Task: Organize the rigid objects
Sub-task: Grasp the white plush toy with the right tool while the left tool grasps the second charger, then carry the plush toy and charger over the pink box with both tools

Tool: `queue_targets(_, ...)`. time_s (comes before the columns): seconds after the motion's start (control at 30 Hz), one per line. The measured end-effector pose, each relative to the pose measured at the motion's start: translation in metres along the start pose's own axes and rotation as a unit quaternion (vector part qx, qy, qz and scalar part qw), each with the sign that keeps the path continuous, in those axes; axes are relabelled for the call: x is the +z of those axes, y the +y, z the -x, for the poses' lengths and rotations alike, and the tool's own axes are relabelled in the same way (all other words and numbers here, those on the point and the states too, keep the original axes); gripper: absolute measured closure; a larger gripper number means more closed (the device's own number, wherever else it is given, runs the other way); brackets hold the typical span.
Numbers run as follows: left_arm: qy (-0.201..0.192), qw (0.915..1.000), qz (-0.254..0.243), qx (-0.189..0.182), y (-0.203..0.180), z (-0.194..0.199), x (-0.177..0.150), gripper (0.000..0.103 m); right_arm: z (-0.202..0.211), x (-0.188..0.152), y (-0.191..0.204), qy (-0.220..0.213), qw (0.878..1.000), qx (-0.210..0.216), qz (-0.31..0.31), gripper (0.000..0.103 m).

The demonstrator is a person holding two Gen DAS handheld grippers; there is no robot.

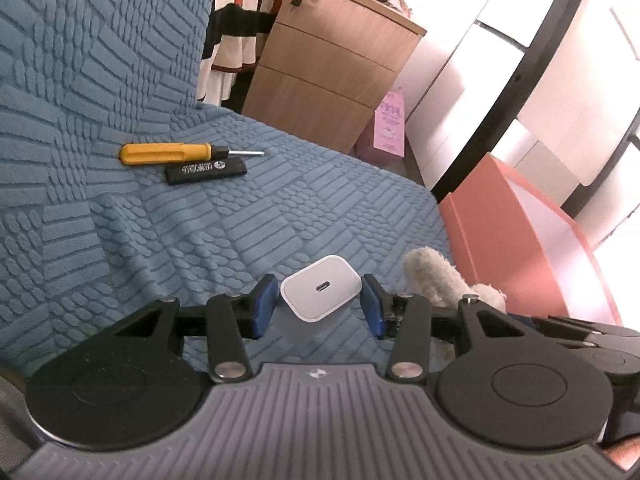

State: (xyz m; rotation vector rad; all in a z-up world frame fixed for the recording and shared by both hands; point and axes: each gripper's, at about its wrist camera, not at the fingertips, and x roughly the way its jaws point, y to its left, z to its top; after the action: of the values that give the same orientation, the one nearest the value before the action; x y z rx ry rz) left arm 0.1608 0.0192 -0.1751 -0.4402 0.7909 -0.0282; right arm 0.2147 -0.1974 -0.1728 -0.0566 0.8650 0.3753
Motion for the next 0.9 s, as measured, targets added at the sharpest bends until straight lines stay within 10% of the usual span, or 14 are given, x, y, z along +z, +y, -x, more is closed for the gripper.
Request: queue_targets(0.9, -0.053, 0.9981, -0.010, -0.028, -0.051, 0.098, 0.011, 0.053, 0.106, -0.007, 0.000, -0.058, 0.998, 0.001, -0.012, 0.053)
